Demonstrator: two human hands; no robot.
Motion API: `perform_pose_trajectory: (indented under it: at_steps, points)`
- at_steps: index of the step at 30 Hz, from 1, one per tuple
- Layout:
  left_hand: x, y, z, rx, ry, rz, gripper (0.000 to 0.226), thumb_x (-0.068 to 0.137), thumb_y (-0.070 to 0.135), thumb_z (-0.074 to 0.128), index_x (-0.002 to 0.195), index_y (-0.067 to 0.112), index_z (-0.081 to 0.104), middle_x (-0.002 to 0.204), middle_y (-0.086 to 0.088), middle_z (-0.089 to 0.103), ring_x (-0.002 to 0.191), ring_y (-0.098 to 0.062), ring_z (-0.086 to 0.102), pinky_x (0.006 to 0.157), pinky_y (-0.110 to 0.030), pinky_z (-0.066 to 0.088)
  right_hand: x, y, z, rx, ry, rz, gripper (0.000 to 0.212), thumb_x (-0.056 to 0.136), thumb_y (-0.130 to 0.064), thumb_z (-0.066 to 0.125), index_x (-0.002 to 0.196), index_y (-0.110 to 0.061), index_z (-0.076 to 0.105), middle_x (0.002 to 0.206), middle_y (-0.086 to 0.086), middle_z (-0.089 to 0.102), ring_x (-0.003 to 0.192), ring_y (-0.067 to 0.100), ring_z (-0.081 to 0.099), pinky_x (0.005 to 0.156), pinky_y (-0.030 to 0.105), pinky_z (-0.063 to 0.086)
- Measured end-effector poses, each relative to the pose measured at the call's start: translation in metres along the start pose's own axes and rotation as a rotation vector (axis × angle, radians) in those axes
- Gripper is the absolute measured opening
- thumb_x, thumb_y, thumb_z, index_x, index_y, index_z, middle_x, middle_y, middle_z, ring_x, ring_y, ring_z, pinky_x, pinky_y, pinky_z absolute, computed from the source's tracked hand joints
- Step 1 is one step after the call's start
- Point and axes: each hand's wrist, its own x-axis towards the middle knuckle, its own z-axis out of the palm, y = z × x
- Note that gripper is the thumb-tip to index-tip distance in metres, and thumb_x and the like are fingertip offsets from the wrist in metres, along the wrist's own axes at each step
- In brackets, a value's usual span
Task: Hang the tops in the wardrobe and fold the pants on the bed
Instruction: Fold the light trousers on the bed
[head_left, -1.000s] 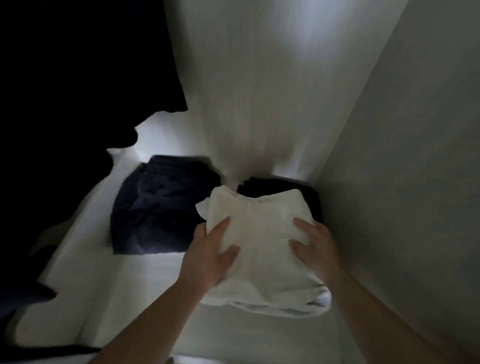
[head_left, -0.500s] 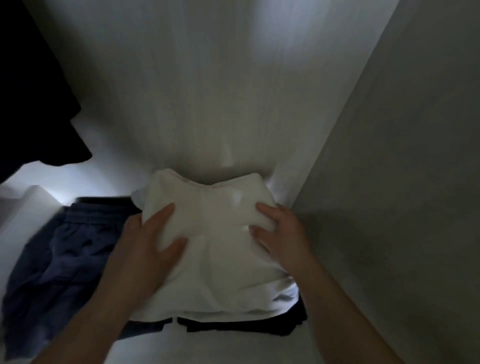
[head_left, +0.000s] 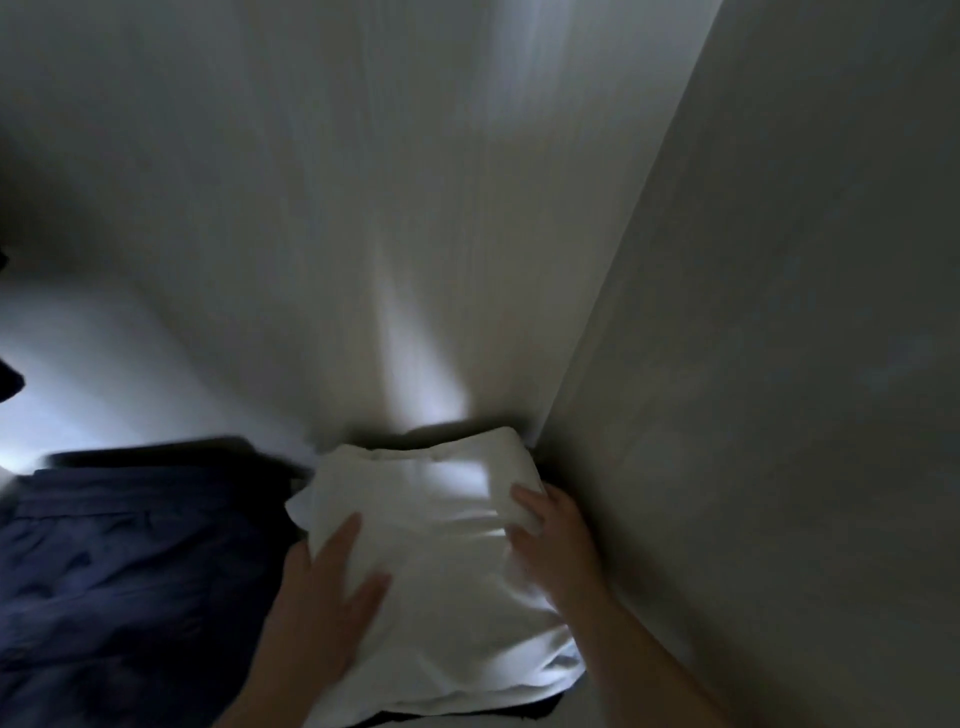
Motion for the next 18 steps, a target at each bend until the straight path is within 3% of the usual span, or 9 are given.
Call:
perform_pose_trajectory:
  at_steps: [2,3,5,6,8,10,12,14,18]
  points:
    - [-0.001,-0.014,0.012,-0.031,-0.036,-0.001,0.084,0.080,0.051,0.066,0.145,0.037,0.015,0.140,-0.020,0.031,0.126,-0.036,0.041,0.103,-0.036,0.034,-0.002,0.011,0.010,-0.028,0.033,0.010,0.043,0.087,-0.016,0.063,0.129,-0.028,0.057,0.148,0.002,0.029,0.127,0.014,0.042,0.099,0.013,0.030]
    - [-0.002,-0.019,0.016,0.019,-0.047,0.000,0.091,0.075,0.070,0.056,0.146,0.034,0.010,0.145,-0.022,0.027,0.131,-0.037,0.035,0.106,-0.038,0.031,-0.004,0.015,0.013,-0.072,0.052,0.002,0.044,0.088,-0.020,0.061,0.130,-0.030,0.056,0.151,0.002,0.026,0.129,0.014,0.042,0.102,0.015,0.030]
    - [-0.001,-0.024,0.017,0.219,-0.007,-0.011,0.121,0.053,0.098,0.012,0.149,0.026,0.009,0.155,-0.025,0.011,0.142,-0.039,0.017,0.112,-0.046,0.024,-0.011,0.015,0.016,-0.268,0.098,-0.017,0.047,0.090,-0.028,0.055,0.135,-0.035,0.049,0.156,0.005,0.019,0.136,0.017,0.033,0.108,0.021,0.026]
    - [0.001,-0.024,0.017,0.300,0.032,0.019,0.125,0.053,0.097,-0.001,0.151,0.022,0.016,0.155,-0.026,0.011,0.143,-0.041,0.014,0.111,-0.053,0.023,-0.015,0.012,0.018,-0.375,0.128,-0.049,0.049,0.090,-0.031,0.052,0.138,-0.035,0.046,0.158,0.006,0.017,0.140,0.019,0.027,0.112,0.025,0.022]
    - [0.007,-0.018,0.018,0.388,0.096,0.193,0.097,0.074,0.082,0.016,0.144,0.016,0.034,0.149,-0.029,0.026,0.135,-0.048,0.027,0.102,-0.064,0.028,-0.024,0.001,0.022,-0.534,0.156,-0.152,0.051,0.084,-0.031,0.057,0.135,-0.030,0.051,0.155,0.009,0.025,0.142,0.022,0.027,0.114,0.039,0.023]
    - [0.009,-0.010,0.023,0.439,0.114,0.395,0.072,0.078,0.060,0.036,0.136,0.018,0.039,0.145,-0.026,0.033,0.131,-0.045,0.030,0.102,-0.062,0.024,-0.030,-0.010,0.028,-0.614,0.107,-0.271,0.054,0.068,-0.037,0.072,0.120,-0.028,0.065,0.143,0.010,0.048,0.131,0.024,0.046,0.103,0.051,0.038]
    - [0.012,-0.007,0.033,0.461,0.103,0.493,0.063,0.090,0.060,0.026,0.137,0.020,0.038,0.146,-0.024,0.038,0.133,-0.041,0.028,0.106,-0.056,0.016,-0.032,-0.012,0.032,-0.731,0.063,-0.310,0.060,0.056,-0.051,0.077,0.112,-0.029,0.070,0.132,0.008,0.058,0.122,0.022,0.056,0.093,0.053,0.046]
    - [0.015,-0.009,0.043,0.467,0.054,0.477,0.068,0.091,0.064,0.013,0.138,0.021,0.038,0.145,-0.023,0.040,0.136,-0.039,0.026,0.109,-0.055,0.013,-0.031,-0.005,0.029,-0.778,0.040,-0.263,0.065,0.060,-0.060,0.070,0.116,-0.029,0.068,0.133,0.009,0.058,0.122,0.023,0.055,0.094,0.052,0.046]
    - [0.023,-0.012,0.063,0.441,-0.046,0.346,0.079,0.088,0.070,0.008,0.132,0.019,0.048,0.143,-0.024,0.043,0.133,-0.040,0.029,0.104,-0.056,0.018,-0.021,0.029,0.027,-0.787,0.018,-0.203,0.068,0.077,-0.060,0.046,0.132,-0.022,0.057,0.142,0.014,0.048,0.127,0.028,0.050,0.106,0.047,0.035]
